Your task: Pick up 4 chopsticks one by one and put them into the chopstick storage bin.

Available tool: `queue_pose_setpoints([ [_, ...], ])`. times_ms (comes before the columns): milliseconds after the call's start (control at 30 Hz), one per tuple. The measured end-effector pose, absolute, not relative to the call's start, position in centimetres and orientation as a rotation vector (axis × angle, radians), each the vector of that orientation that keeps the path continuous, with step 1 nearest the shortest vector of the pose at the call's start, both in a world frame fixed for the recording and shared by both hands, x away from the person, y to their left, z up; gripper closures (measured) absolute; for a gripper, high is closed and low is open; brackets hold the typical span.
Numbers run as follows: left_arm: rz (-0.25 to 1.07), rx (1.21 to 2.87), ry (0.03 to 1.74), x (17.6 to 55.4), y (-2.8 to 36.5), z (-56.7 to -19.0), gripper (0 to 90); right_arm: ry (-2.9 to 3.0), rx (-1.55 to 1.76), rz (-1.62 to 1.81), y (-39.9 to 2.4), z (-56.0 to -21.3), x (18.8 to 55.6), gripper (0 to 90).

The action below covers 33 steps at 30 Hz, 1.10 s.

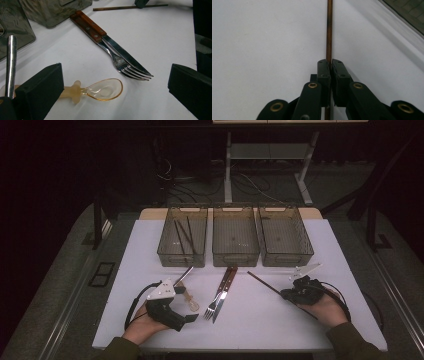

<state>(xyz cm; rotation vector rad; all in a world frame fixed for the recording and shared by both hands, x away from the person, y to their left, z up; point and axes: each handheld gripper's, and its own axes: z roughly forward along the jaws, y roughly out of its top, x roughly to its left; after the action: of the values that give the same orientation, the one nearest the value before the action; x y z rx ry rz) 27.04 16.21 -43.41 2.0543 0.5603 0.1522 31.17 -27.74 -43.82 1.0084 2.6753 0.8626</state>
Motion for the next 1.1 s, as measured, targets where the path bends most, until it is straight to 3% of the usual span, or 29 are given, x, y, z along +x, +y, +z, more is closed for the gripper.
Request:
queue_pose_setpoints([
  [1100,0.152,2.059,0.56,27.1,16.2,-43.4,0.0,2.607,0.998,1.035,-28.9,-40.9,31.0,85.7],
])
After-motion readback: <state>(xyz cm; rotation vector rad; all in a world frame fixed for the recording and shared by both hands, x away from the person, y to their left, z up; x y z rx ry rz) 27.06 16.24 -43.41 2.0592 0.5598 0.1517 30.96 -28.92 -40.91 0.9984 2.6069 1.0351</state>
